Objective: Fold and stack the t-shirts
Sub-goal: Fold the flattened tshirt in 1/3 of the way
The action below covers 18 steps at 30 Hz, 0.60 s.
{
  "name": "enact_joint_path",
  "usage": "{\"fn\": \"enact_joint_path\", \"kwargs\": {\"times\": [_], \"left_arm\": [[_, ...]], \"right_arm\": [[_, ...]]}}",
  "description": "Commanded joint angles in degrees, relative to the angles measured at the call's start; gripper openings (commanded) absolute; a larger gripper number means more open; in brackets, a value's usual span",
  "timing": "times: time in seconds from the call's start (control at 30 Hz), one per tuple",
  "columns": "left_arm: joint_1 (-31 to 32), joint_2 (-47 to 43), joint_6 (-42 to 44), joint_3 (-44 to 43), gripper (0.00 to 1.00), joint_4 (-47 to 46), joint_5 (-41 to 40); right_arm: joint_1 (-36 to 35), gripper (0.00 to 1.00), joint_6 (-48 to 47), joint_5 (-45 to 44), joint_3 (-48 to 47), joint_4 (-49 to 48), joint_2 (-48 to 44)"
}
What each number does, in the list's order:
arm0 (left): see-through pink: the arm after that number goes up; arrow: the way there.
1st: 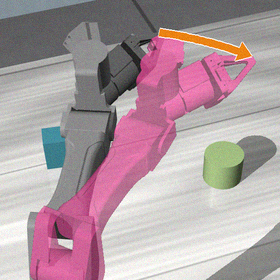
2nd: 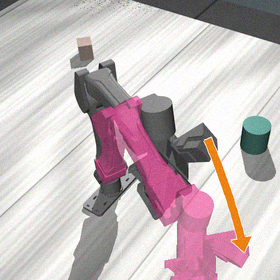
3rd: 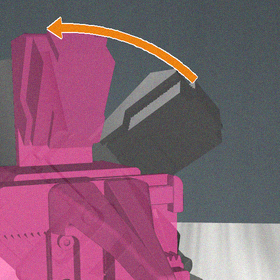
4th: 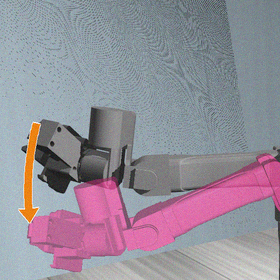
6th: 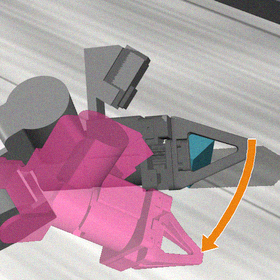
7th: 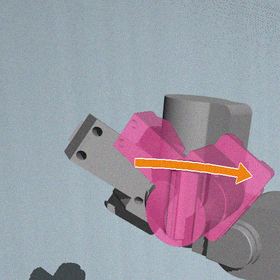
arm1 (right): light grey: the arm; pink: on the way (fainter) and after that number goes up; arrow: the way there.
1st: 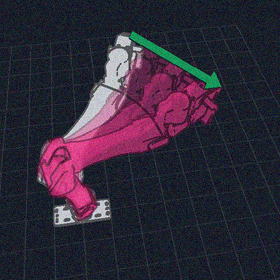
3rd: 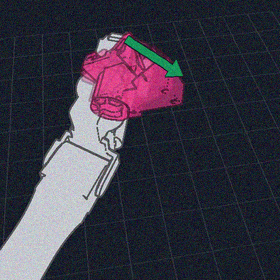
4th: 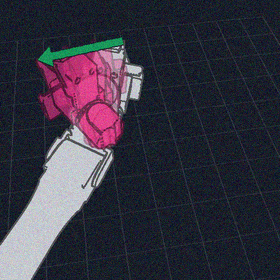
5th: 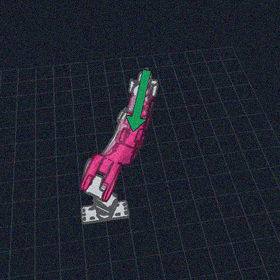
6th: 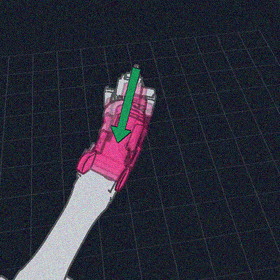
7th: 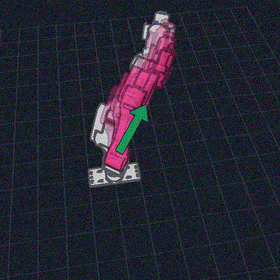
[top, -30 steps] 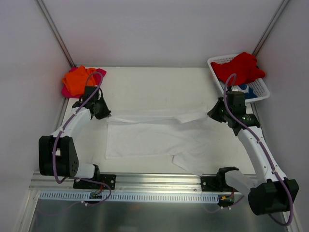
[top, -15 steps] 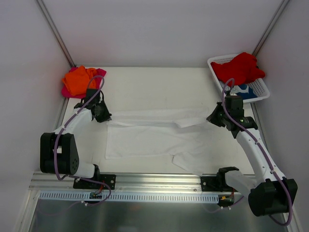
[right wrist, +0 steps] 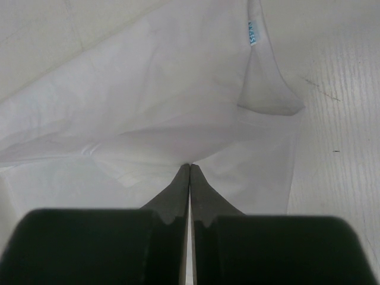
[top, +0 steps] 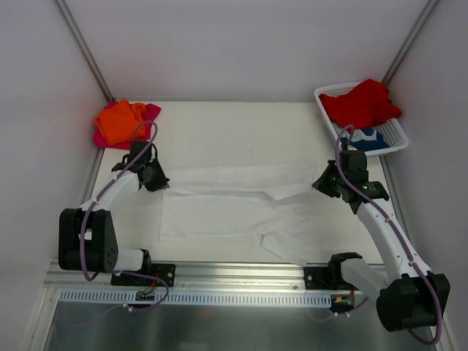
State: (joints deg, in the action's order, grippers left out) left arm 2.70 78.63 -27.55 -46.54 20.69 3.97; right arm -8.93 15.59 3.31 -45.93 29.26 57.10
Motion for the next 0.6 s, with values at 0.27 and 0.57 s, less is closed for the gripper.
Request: {"fn": "enact_joint_path", "kwargs": {"times": [0.27, 0.57], "left_arm": [[1.7, -5.5, -1.8, 2.1, 0.0, 0.0, 1.8], [2.2, -10.1, -2.4, 4.4, 0.7, 1.4, 2.5]], "right_arm": [[-0.7, 0.0, 1.6, 0.5, 2.1, -0.7, -1.6], [-0.7, 0.34, 1.7, -0.9, 2.2, 0.1, -2.3]]}}
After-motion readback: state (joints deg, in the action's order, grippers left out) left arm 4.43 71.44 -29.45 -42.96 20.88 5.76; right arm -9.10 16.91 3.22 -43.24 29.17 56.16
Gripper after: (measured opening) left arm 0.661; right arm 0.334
